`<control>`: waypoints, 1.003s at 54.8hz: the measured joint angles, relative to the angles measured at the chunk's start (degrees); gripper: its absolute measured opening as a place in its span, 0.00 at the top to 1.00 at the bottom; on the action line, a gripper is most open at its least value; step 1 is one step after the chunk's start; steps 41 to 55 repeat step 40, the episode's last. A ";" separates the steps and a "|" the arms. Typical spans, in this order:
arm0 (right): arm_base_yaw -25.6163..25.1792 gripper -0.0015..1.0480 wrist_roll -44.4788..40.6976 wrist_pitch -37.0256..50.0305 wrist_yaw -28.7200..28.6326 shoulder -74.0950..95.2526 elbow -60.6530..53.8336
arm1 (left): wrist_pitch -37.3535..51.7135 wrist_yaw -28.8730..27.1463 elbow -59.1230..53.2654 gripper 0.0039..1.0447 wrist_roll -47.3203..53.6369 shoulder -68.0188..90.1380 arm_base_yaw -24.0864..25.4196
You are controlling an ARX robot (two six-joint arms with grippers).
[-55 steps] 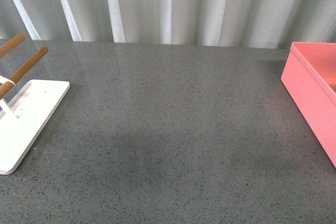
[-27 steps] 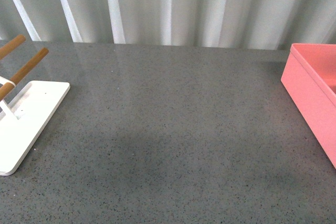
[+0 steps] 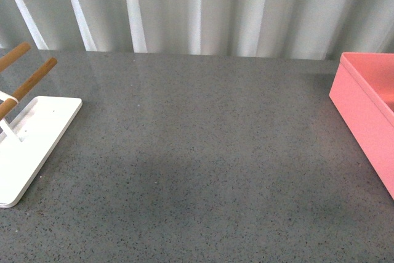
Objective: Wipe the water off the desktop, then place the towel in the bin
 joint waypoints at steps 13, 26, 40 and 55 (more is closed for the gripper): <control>0.00 0.14 0.02 0.00 0.00 0.00 0.00 | 0.00 0.00 0.00 0.06 0.00 0.00 0.00; 0.00 0.07 0.07 0.00 0.00 0.00 0.00 | 0.00 0.00 0.00 0.06 0.00 0.00 0.00; 0.00 0.07 0.07 0.00 0.00 0.00 0.00 | 0.00 0.00 0.00 0.06 0.00 0.00 0.00; 0.00 0.07 0.07 0.00 0.00 0.00 0.00 | 0.00 0.00 0.00 0.06 0.00 0.00 0.00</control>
